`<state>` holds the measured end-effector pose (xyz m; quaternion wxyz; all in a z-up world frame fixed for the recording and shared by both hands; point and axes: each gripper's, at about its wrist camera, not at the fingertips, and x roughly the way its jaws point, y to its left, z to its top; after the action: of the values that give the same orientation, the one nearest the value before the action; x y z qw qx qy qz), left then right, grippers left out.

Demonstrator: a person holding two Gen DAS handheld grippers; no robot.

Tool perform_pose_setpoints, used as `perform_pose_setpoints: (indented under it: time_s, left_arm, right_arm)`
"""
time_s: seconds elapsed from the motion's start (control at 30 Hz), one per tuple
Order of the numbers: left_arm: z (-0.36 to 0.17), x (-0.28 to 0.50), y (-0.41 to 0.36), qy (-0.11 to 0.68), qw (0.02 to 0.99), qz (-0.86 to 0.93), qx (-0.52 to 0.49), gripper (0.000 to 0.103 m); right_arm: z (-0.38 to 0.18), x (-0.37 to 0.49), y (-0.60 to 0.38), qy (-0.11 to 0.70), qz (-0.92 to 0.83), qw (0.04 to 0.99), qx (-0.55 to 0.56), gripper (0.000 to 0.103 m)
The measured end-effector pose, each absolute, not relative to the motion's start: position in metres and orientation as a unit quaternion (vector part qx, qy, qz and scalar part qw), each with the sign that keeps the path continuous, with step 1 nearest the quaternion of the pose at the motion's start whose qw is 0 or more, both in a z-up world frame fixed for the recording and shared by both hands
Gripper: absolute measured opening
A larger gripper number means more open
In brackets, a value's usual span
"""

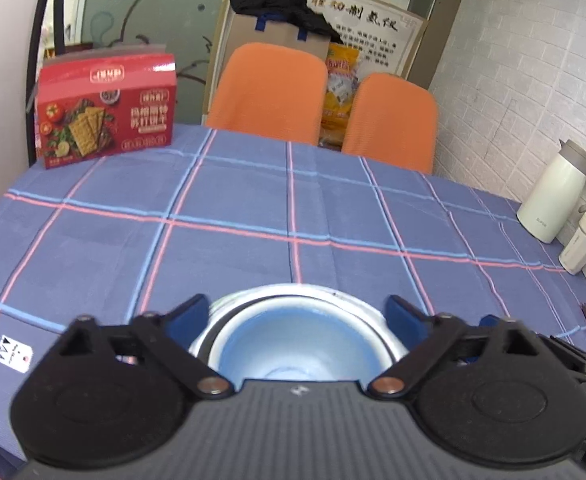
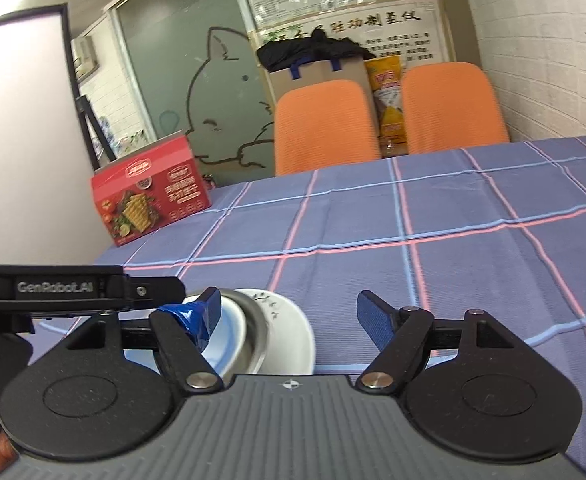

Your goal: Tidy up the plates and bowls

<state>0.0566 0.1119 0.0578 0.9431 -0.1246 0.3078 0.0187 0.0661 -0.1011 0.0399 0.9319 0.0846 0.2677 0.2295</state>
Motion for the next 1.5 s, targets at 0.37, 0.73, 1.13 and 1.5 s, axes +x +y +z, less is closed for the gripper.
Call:
perform_pose_setpoints:
  time_s: [0.37,0.73,1.13,1.5]
  left_arm:
    - [0.078,0.036,0.079,0.26,0.962,0.018,-0.083,0.102]
    - [0.055,-0.018,0.042,0.254,0.967,0.02,-0.024,0.102]
    - [0.008,-0.059,0.023,0.288,0.957,-0.013,-0.011,0.102]
    - [-0.008,-0.075,0.027,0.305,0.952,-0.016,-0.013,0.102]
  right_arm:
    - [0.058,0.056,-0.143,0.216,0.198,0.948,0.12,0.063]
    - [0.032,0.013,-0.169,0.219,0.179,0.945,0.165,0.064]
    - [0.005,-0.032,-0.181,0.246,0.11,0.957,0.106,0.064]
    - [-0.002,-0.055,-0.172,0.242,0.089,0.965,0.05,0.065]
